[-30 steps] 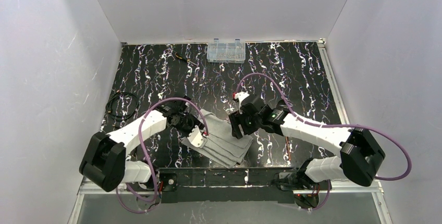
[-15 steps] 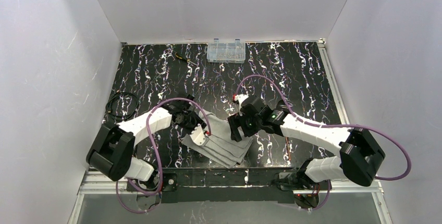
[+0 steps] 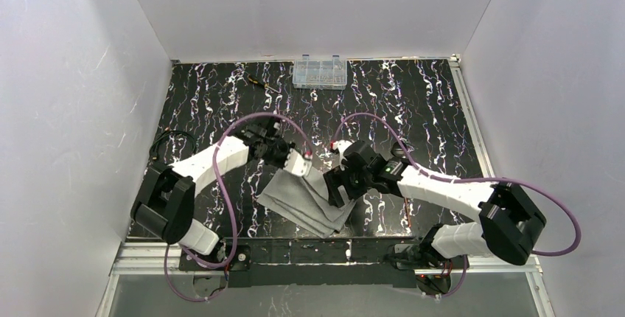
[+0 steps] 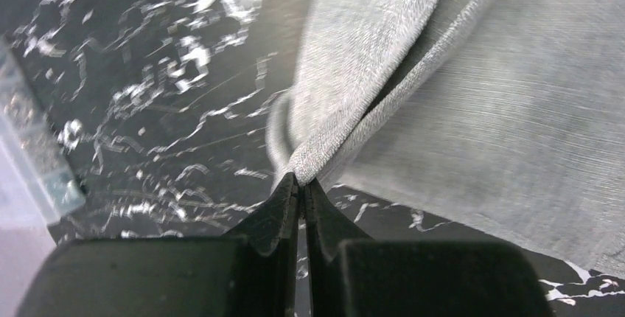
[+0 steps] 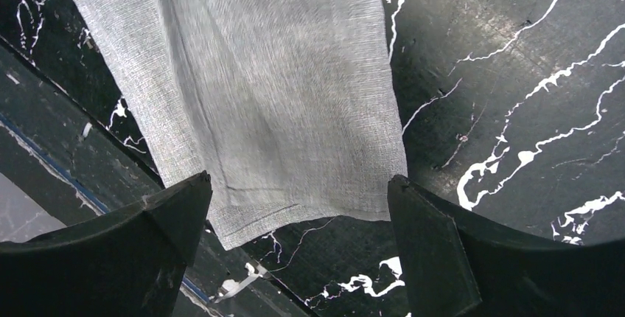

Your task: Fold the napkin into a case and place the utensils inside

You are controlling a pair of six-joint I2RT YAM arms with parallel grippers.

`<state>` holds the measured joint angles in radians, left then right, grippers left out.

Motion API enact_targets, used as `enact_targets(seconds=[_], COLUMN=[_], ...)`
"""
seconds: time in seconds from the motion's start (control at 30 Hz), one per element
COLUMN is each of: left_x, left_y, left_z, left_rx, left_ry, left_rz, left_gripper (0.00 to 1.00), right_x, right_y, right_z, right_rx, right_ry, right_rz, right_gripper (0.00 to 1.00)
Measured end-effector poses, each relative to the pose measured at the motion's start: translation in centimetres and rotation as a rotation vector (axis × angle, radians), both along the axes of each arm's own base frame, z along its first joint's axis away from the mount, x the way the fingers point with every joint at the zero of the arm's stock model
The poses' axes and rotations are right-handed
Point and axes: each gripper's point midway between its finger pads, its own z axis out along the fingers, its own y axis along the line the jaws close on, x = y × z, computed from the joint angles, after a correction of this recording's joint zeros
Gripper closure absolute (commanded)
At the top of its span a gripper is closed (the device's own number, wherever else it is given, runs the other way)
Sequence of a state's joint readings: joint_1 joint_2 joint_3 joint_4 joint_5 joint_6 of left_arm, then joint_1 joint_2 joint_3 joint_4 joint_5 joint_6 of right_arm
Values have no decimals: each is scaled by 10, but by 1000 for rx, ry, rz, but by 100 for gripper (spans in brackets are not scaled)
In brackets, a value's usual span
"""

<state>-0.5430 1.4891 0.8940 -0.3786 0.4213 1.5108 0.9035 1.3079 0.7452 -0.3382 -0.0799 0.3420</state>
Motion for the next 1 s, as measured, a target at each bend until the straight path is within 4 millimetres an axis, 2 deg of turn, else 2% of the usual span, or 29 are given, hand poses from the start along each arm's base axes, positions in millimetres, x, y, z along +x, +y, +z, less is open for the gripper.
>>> enact_targets(seconds=[0.13,0.23,0.4,0.5,0.7,0.87,1.0], left_x=[23,29,19,20,24,23,27], left_y=[-3,1,1,-3,-4,-3,-5], left_z=[33,42,25,13,3,3,6], left_rx=[-91,-119,-80,-47,-11,-9,-20], left_ry=[78,147,329,427,498,510,524], left_rz=[164,242,314,360,413,441,478], left_gripper=[100,100,100,100,100,100,100], right_x=[-1,4,10,16,24,9,1], right_y=[2,12,21,24,22,27,40], right_z=[2,12,19,24,38,32,20], right_rx=[34,83,105,99,44,8,-17], right_ry=[-33,-83,-140,-188,-254,-274,-288], right_rz=[41,76,122,145,193,235,270], right_gripper=[1,1,1,1,2,1,1])
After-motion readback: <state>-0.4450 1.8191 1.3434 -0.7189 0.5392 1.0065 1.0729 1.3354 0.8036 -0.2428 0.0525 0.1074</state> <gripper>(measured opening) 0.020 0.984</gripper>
